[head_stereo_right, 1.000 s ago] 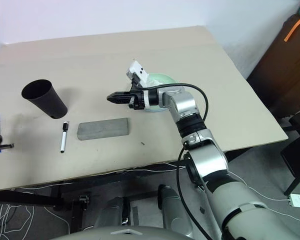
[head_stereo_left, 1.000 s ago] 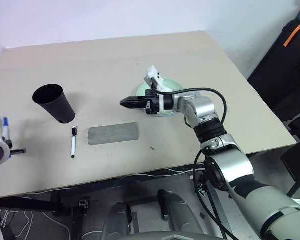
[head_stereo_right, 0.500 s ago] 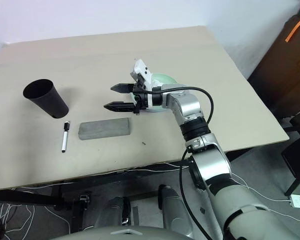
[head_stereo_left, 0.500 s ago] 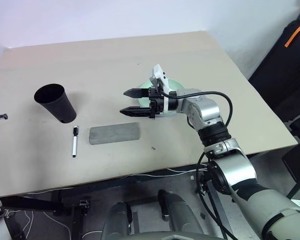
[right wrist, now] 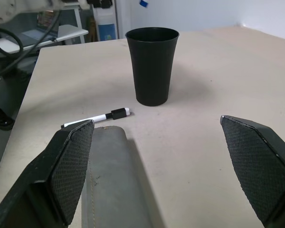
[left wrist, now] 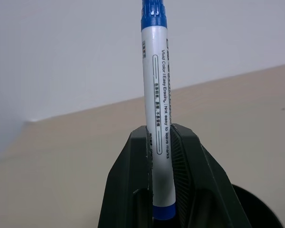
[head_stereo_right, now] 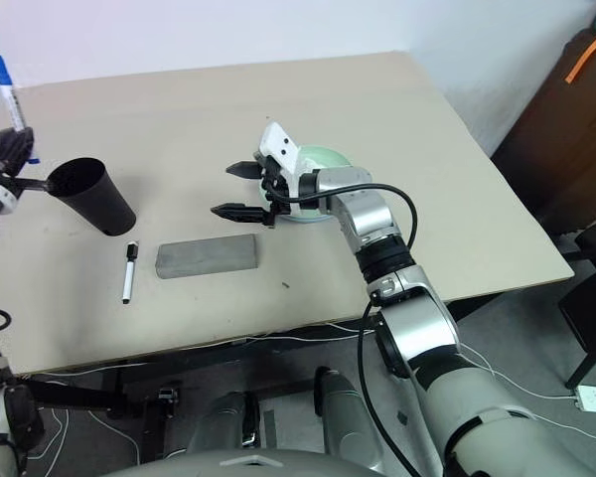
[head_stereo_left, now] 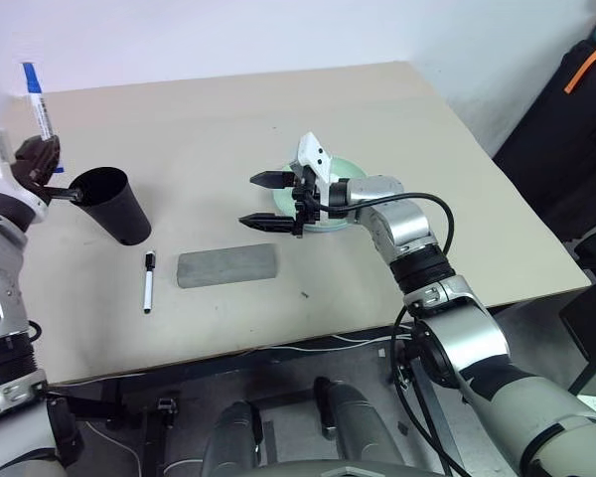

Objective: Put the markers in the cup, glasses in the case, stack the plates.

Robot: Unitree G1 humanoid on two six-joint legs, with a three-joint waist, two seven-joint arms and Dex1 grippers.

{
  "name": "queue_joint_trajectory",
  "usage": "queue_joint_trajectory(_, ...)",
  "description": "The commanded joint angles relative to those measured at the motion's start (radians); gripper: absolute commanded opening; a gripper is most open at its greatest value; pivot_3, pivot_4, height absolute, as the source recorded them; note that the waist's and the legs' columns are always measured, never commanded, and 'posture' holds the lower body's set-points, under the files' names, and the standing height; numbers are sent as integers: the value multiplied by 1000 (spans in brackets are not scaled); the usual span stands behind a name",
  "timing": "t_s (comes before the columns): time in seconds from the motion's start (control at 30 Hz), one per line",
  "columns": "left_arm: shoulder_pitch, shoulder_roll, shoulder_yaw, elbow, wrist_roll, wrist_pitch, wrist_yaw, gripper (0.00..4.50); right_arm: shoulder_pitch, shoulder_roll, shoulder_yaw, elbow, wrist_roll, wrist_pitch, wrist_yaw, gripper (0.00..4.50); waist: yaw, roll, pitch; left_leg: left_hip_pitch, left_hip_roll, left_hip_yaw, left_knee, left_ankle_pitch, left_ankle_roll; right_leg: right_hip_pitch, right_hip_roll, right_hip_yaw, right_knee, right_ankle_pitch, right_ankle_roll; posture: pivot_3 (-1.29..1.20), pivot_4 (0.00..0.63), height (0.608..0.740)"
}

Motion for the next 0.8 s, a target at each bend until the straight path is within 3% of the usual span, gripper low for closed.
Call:
queue_joint_trajectory(0.03, -41, -14, -10, -3, -19, -67, -19, 259, 3, 2, -5, -30, 3, -19, -10, 4487, 2, 0, 0, 0, 0, 0, 0, 0, 0, 0, 0, 0, 0, 0, 0, 0, 150, 733)
queue_joint_trajectory(0.8, -48, -109, -74, 195, 1, -265, -46, 259, 7, -6, 8, -9, -46, -77, -65, 4487, 3, 0, 0, 0, 0, 0, 1, 0, 0, 1, 0, 0, 1, 0, 0, 0, 150, 733)
